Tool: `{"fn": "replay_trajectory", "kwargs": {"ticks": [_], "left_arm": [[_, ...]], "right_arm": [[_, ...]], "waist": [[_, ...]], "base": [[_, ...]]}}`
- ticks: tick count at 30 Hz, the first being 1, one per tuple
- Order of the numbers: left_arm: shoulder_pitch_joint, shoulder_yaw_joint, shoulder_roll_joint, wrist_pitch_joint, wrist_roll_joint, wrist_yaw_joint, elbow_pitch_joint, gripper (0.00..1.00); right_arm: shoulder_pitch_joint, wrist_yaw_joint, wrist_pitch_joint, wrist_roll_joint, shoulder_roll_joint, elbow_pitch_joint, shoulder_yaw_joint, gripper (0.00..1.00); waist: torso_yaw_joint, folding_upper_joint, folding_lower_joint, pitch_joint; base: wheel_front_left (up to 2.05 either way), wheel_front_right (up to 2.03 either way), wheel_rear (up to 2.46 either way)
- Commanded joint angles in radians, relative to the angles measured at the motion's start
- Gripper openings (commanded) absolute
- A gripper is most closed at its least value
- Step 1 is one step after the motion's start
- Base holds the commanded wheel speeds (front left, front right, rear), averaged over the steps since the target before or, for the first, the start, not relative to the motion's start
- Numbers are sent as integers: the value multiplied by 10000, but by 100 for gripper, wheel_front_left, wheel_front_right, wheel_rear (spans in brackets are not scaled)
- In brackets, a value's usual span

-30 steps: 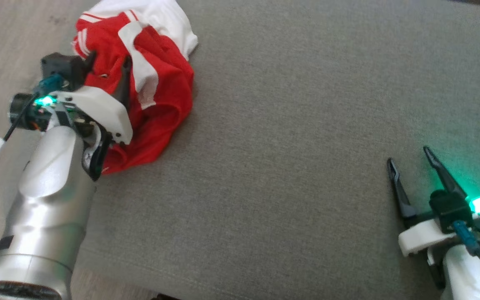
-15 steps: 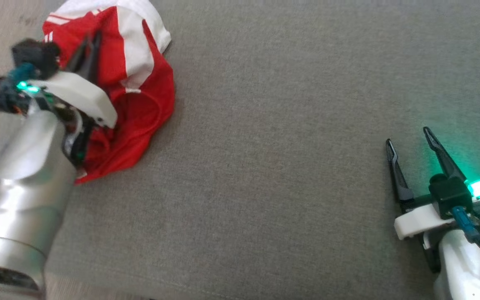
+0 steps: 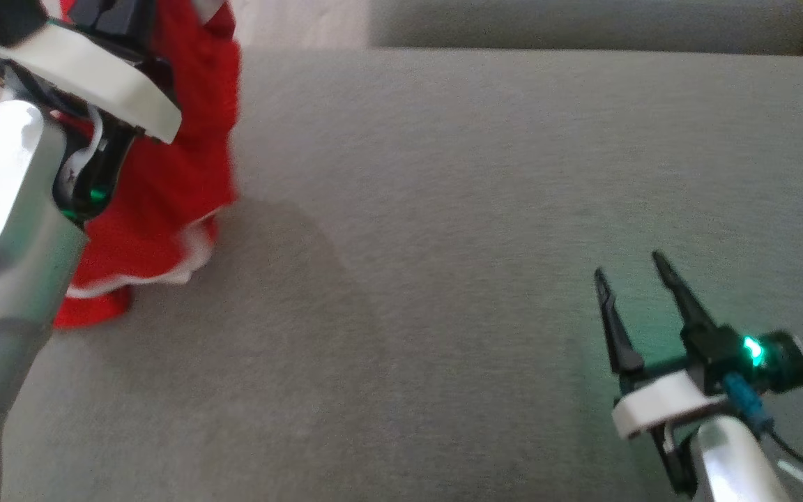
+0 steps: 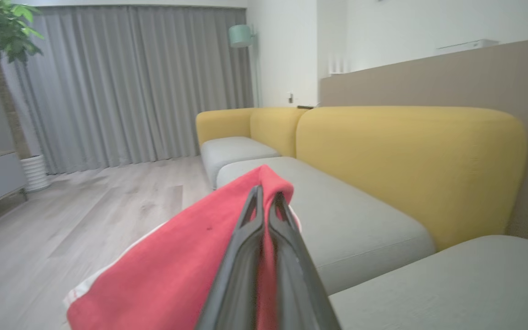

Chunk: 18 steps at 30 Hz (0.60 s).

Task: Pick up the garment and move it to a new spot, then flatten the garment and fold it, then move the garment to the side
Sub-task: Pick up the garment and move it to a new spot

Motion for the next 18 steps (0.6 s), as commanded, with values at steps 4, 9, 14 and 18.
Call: {"fn": "replay_trajectory", "kwargs": {"ticks": [4,9,14,18], "left_arm": [[-434,345,553,481,-515,20,-1040,0],[-325,346,522,772,-787,84,-1571,0],[-212,300,327,1096,-1215,115,-2243,0],[64,49,261,1389,-1293,204,-2455,0]], "right_arm": [[253,-7,4,397,48,-466,536,100],[275,-7,4,715,49,-699,744,100],[139,-7,4,1001,50,-981,877,100],[-56,-7,4,1241,50,-1199,933,100]], "waist": [[-2182,0,1,-1286],[-3203,0,1,-1274],[-4115,0,1,-812],[-4434,0,1,-209]], "base": [[0,0,0],[0,0,0],[0,0,0],[0,0,0]]}}
